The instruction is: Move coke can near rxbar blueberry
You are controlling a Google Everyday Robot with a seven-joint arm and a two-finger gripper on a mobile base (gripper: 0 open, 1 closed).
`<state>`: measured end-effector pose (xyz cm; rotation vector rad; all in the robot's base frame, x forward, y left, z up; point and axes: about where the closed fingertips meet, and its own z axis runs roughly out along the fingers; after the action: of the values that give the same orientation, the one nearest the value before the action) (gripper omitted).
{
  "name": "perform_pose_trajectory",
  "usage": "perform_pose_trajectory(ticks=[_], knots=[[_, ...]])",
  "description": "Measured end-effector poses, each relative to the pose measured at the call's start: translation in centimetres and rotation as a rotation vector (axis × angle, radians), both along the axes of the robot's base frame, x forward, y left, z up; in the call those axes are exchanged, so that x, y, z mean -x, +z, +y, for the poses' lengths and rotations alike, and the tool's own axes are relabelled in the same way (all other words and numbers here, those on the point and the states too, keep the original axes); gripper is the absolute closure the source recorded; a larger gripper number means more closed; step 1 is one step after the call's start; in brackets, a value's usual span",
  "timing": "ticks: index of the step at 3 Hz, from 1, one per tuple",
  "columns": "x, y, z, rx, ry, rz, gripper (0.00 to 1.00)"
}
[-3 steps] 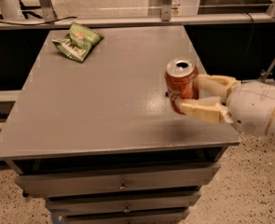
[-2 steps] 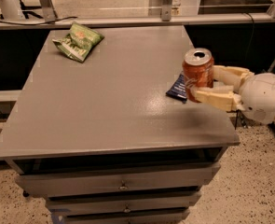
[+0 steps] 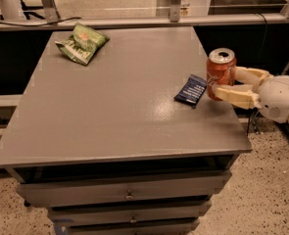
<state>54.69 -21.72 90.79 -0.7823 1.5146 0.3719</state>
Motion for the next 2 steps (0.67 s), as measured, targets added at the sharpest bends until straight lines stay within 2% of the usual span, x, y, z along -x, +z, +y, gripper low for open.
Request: perform_pose_trajectory(ticks=[1,2], knots=[[-0.8,-1.2,-1.1,-0.027,-0.027,0.006,1.00],[-1.5,-2.4,-0.9,-0.066,-0.031,0.011,1.00]])
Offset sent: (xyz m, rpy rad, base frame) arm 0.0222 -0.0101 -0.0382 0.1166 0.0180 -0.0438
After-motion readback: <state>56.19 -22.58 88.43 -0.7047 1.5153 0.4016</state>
